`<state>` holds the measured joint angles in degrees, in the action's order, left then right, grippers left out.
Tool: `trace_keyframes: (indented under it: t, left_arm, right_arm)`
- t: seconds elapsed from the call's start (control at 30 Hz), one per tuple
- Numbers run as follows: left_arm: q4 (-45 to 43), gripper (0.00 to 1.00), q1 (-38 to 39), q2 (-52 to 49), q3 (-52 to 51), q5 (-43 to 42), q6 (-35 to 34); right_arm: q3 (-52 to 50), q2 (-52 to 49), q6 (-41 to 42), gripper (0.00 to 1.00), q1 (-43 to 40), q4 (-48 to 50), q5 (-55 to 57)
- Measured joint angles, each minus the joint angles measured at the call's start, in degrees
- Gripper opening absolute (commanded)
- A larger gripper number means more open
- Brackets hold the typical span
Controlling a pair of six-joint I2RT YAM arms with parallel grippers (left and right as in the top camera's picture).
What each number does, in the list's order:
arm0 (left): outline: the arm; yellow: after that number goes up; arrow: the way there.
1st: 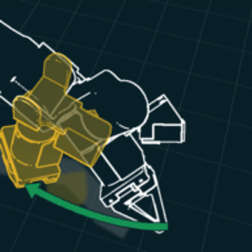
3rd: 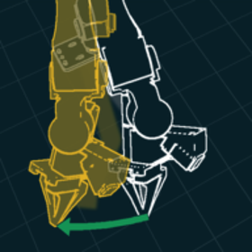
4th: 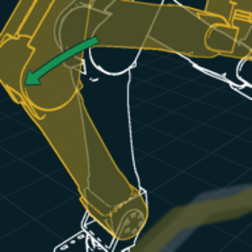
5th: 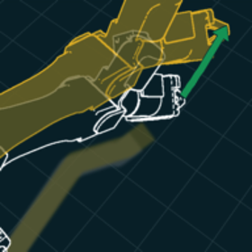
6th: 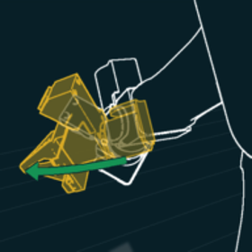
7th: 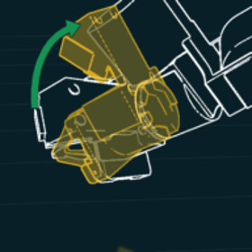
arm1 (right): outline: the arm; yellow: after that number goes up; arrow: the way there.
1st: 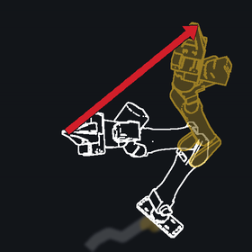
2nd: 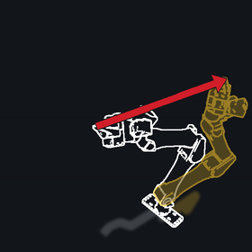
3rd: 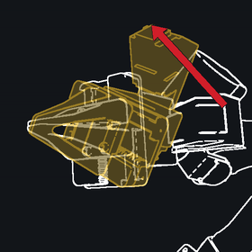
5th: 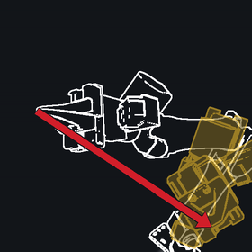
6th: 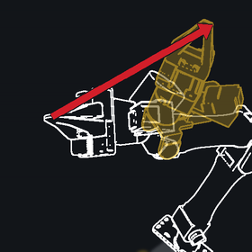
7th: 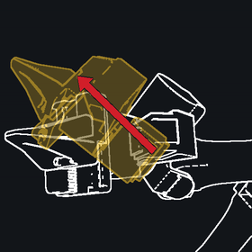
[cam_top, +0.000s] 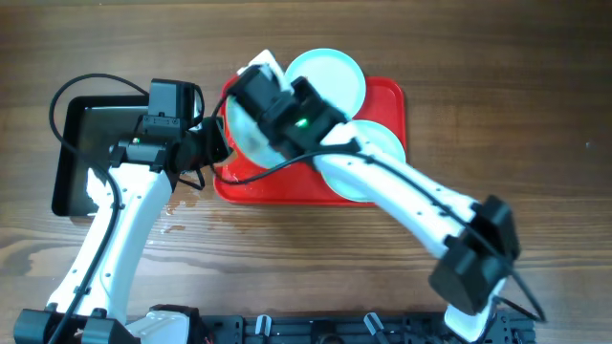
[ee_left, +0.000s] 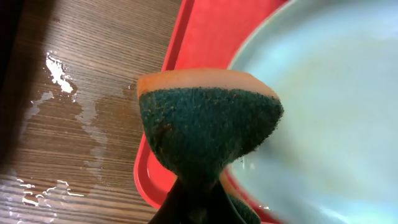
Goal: Clean dirty plates on tray and stack at the side
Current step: 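Lift the scrubbed plate off the red tray with the right gripper, then place the plate on the table right of the tray and release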
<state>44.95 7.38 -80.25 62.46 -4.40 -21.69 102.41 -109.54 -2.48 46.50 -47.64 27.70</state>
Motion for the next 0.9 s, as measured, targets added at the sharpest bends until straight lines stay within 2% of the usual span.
trace_keyframes:
  t: [0.13, 0.27, 0.5, 0.67, 0.8, 0.9]
  left_arm:
    - [-0.2, 0.04, 0.0, 0.0, 0.0, 0.0, 0.0]
    - [-0.2, 0.04, 0.0, 0.0, 0.0, 0.0, 0.0]
    - [-0.2, 0.04, 0.0, 0.0, 0.0, 0.0, 0.0]
    - [-0.2, 0.04, 0.0, -0.1, 0.0, -1.3, 0.0]
    - [-0.3, 0.04, 0.0, -2.1, 0.0, -2.2, 0.0]
    - [-0.6, 0.04, 0.0, -4.6, 0.0, -3.1, 0.0]
  right_arm:
    - [0.1, 5.7, -7.4, 0.04, -3.8, -1.0, -10.9]
    - [0.2, 6.9, -10.7, 0.04, -6.8, -3.2, -16.2]
    - [0.1, 6.9, -10.8, 0.04, -9.3, -3.6, -19.9]
    - [0.0, 6.9, 5.0, 0.04, -16.4, -2.4, -11.2]
    - [-0.1, 6.9, 16.6, 0.04, -24.8, -6.8, -10.1]
    - [-0.7, 6.9, 22.2, 0.04, -32.7, -8.9, -11.0]
